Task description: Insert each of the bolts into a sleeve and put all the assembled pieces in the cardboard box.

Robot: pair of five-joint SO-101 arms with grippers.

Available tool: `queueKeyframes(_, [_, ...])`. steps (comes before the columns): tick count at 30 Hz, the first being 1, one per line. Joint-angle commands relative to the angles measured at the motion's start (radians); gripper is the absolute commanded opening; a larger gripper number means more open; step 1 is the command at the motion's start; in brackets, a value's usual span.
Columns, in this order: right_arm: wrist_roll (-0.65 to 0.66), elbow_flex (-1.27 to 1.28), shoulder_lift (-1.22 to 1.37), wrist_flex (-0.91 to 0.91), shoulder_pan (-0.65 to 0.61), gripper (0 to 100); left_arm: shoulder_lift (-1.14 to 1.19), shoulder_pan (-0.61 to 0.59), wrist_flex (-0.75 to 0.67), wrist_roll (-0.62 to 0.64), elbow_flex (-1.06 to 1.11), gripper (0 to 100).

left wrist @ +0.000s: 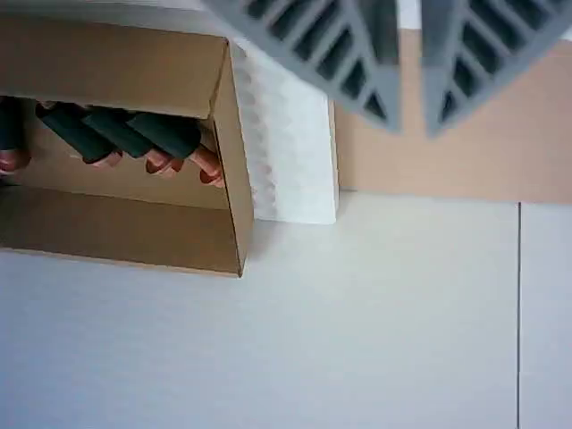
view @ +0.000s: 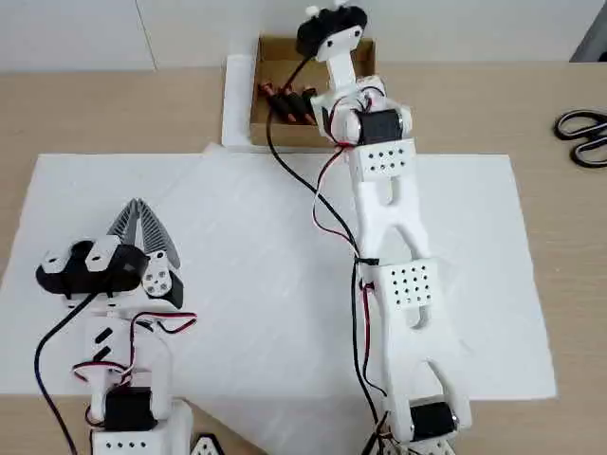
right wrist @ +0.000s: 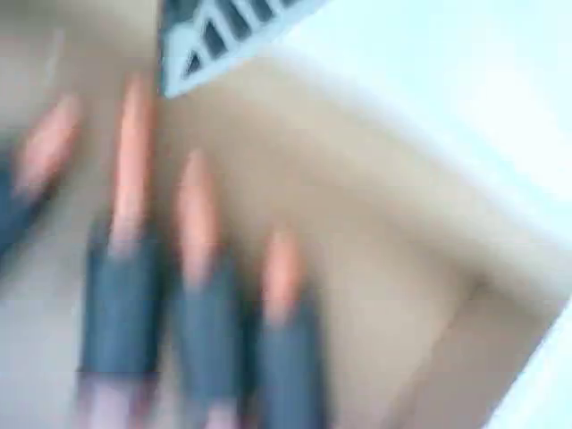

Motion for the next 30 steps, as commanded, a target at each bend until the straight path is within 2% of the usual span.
queueKeyframes(1, [-0.002, -0.052, -0.148, 0.245, -0.012, 27.7, -0.011, 0.000, -0.023, 0.002, -0.007, 1])
queueKeyframes(11, [-0.002, 0.091, -0.226, 0.298, -0.044, 27.7, -0.011, 0.002, -0.023, 0.002, -0.007, 1])
queueKeyframes(20, [-0.002, 0.506, -0.478, 0.295, -0.124, 27.7, -0.011, 0.002, -0.023, 0.002, -0.007, 1])
queueKeyframes(25, [-0.011, 0.735, -0.627, 0.295, -0.113, 27.7, -0.011, 0.002, -0.023, 0.002, -0.007, 1])
queueKeyframes(30, [-0.046, 0.882, -0.734, 0.292, -0.042, 27.7, -0.011, 0.002, -0.023, 0.002, -0.007, 1])
